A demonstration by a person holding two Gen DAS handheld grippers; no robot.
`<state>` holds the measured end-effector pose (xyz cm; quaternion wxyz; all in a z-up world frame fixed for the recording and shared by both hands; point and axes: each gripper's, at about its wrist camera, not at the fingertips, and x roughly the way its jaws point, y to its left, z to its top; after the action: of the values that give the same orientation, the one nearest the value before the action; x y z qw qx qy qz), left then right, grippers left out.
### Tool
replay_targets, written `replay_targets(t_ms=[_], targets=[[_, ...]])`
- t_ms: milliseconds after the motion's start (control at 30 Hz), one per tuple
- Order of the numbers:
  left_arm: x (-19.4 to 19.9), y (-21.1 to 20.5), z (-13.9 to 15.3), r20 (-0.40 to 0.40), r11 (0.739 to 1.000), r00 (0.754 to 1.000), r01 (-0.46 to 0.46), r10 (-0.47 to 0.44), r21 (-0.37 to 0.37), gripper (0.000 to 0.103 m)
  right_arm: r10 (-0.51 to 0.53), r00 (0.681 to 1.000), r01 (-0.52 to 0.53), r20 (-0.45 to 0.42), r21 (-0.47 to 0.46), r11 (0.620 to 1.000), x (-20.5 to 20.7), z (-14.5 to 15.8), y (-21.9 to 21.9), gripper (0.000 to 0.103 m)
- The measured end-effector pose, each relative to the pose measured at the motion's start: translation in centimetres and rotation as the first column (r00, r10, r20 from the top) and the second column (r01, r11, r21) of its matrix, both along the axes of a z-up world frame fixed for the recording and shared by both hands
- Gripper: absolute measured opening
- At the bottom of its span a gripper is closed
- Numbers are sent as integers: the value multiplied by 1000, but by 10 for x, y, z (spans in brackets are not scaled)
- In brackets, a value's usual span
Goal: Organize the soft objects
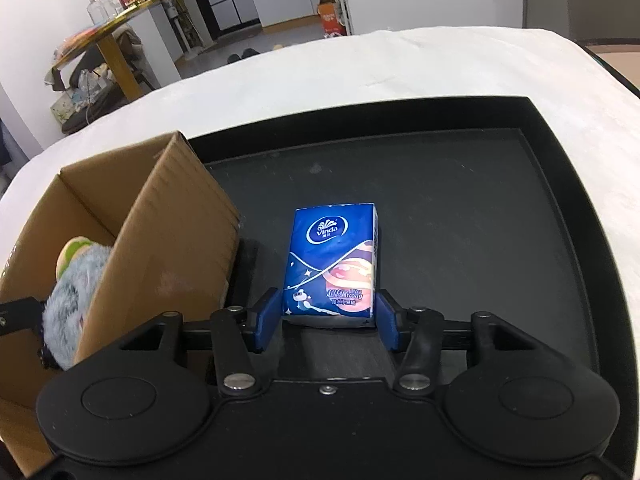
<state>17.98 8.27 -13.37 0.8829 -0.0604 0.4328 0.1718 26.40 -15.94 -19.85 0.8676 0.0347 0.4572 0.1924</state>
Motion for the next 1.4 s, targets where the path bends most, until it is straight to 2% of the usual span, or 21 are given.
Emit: replay_targets(t_ms=[100, 433, 467, 567, 700, 967, 1033, 1100, 1133, 1267, 1400], targets=[[-5, -2, 2, -7, 1000, 1000, 13, -13, -17, 63, -15, 1000, 14, -18, -16, 1000, -3, 1, -4, 50], [-14, -14, 4, -5, 999, 999, 45, -45, 1, 63, -65, 997, 63, -29, -70, 996, -16, 4, -14, 53], [-13, -15, 4, -5, 999, 999, 47, -47, 3, 63, -76, 997, 74, -29, -64, 995, -16, 5, -15, 56], [-12, -15, 3, -10, 999, 999, 50, -50, 9, 63, -101, 995, 101, -10, -40, 994, -14, 8, -16, 80], [-8, -14, 1, -15, 999, 999, 48, -48, 4, 63, -96, 995, 97, 13, -51, 994, -9, 8, -12, 82], [-5, -12, -2, -21, 999, 999, 50, -50, -12, 63, -70, 998, 70, 6, -122, 990, -10, -1, -2, 82], [-5, -11, -1, -16, 999, 999, 49, -49, -18, 63, -55, 998, 57, 16, -148, 987, -14, -2, 1, 77], [-6, -10, 1, -11, 999, 999, 49, -49, -20, 63, -43, 999, 43, 1, -163, 986, -16, -4, 3, 56], [-7, -10, 1, -10, 999, 999, 49, -49, -22, 63, -44, 999, 45, 10, -173, 984, -17, -4, 3, 53], [-14, -8, 3, -5, 998, 999, 44, -45, -35, 63, -60, 998, 57, -24, -118, 991, -18, 2, -5, 52], [-21, -4, 4, 8, 997, 1000, 29, -29, -68, 63, -51, 999, 52, 11, -128, 990, -26, 16, -7, 51]])
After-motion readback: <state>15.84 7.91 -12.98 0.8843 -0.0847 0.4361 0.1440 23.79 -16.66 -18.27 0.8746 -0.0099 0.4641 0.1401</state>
